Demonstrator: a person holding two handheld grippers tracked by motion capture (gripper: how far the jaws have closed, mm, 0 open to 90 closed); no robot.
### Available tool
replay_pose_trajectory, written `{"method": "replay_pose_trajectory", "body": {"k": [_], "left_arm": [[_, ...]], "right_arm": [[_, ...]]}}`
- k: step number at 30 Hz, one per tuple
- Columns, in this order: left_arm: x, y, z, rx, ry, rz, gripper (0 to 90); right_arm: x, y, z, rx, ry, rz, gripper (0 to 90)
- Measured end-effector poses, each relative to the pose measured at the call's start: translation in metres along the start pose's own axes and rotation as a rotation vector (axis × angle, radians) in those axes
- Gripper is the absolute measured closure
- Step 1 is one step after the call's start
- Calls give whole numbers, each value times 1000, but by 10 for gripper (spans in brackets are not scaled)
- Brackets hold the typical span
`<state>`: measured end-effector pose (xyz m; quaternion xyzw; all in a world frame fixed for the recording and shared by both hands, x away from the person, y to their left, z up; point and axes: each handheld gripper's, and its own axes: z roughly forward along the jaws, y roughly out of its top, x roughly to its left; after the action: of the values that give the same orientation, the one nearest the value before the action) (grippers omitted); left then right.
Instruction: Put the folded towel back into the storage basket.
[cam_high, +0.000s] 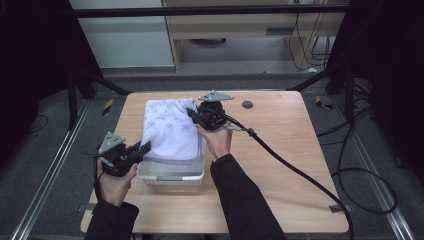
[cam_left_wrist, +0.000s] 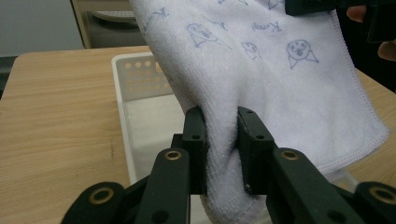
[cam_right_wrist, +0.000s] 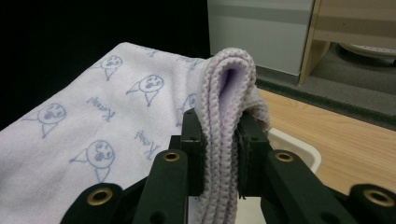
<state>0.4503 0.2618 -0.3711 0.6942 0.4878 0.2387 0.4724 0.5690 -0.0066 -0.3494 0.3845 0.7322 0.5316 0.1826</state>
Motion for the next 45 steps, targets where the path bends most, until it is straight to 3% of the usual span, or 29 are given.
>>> {"method": "replay_pose_trajectory", "body": {"k": [16, 30, 45], "left_arm": [[6, -13, 16, 65, 47, 5, 743], [10, -24, 28, 115, 59, 8, 742], [12, -32, 40, 155, 73, 16, 740]], "right_arm": [[0, -18, 24, 45, -16, 0, 766], [0, -33, 38, 89, -41, -13, 765], [-3, -48, 47, 115, -59, 4, 758]]}}
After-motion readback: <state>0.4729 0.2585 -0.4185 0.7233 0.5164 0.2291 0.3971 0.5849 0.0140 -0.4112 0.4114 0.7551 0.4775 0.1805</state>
